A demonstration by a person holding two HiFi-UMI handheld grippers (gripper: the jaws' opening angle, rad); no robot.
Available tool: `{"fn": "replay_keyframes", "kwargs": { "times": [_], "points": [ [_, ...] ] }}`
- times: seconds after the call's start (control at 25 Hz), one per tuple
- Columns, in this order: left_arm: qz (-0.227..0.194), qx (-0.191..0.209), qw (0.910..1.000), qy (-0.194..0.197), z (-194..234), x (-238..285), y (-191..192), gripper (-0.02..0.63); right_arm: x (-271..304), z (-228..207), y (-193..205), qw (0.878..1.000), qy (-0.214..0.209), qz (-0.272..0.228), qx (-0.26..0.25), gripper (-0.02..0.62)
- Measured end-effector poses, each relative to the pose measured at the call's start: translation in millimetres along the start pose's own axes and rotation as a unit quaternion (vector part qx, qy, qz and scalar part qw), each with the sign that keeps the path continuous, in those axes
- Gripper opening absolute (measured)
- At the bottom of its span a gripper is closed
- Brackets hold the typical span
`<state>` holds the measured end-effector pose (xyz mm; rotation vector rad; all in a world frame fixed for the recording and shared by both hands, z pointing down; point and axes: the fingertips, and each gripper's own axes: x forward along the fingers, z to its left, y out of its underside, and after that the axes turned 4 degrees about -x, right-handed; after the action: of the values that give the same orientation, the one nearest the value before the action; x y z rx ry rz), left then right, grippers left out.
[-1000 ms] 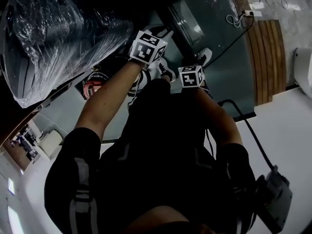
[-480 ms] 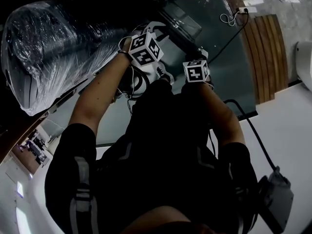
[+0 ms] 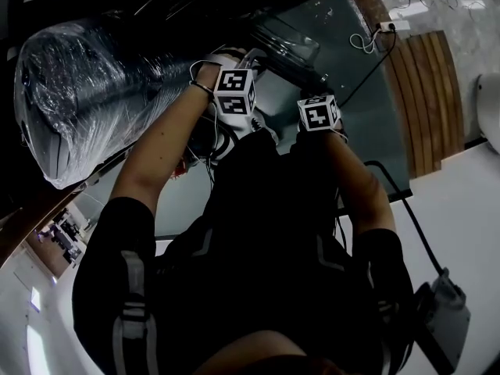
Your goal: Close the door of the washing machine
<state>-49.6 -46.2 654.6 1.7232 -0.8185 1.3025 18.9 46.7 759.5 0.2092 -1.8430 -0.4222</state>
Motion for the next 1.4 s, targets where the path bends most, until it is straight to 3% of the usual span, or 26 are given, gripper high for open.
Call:
{"fn": "replay_keyframes", "kwargs": {
  "times": [0.32,0.68,0.8,1.08,1.4],
  "points": [
    [0.054,0.0,0.9982,0.026,34.5,12.0,-15.2,0.084,-6.6,-52.9,-34.3,0.999,0.006,-0.007,-0.047,0.146],
    [0.028,-0.066,0.9974,0.01,88.4,22.8,-24.1,0.06,-11.2,-114.3,-83.5,0.995,0.074,-0.041,-0.047,0.166],
    [0.009,-0.086,0.9963,0.008,107.7,26.1,-26.8,0.06,-9.2,-126.5,-95.5,0.995,0.084,-0.041,-0.019,0.166],
    [-0.005,-0.083,0.9964,0.011,140.0,31.7,-26.4,0.061,6.8,-140.4,-139.1,0.993,0.082,-0.054,0.069,0.142],
    [-0.02,-0.11,0.9937,-0.004,172.7,36.1,-21.0,0.062,33.4,-165.0,-180.8,0.986,0.103,-0.061,0.116,0.11]
  ]
}}
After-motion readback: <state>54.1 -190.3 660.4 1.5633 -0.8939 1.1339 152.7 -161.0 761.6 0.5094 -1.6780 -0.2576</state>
